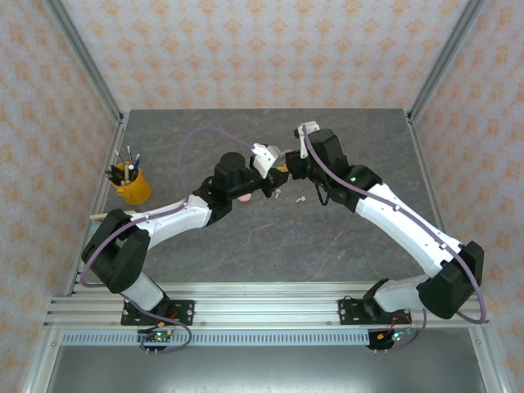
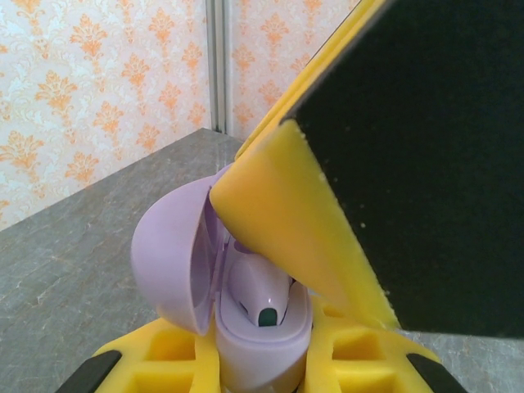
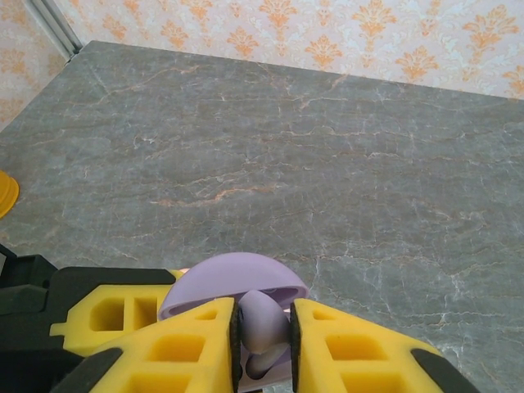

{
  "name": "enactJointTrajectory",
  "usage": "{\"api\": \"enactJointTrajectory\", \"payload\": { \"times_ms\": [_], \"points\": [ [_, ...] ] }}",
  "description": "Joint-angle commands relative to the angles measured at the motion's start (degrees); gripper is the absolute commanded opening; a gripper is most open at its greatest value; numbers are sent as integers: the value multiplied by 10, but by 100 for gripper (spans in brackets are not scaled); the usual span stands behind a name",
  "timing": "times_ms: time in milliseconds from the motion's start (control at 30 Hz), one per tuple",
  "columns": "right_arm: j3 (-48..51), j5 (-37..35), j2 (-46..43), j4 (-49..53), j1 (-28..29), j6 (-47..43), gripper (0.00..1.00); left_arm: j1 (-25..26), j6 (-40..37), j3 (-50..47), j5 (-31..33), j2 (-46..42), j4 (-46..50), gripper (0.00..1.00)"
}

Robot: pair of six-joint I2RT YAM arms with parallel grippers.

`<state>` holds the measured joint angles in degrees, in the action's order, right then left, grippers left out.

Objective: Insert wireless bluetooth earbuds into charging case

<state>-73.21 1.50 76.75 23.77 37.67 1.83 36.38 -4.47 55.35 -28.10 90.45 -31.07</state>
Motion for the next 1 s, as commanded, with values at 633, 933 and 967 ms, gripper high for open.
{"api": "enactJointTrajectory", "payload": {
  "times_ms": [633, 933, 967],
  "points": [
    [-83, 7, 44, 35, 4, 78, 48, 4, 7, 7, -6, -26, -52, 0],
    [-124, 5, 60, 49, 3, 115, 59, 4, 10, 3, -5, -27, -56, 0],
    [-127, 6, 60, 50, 3, 119, 59, 4, 10, 2, -5, -27, -55, 0]
  ]
}}
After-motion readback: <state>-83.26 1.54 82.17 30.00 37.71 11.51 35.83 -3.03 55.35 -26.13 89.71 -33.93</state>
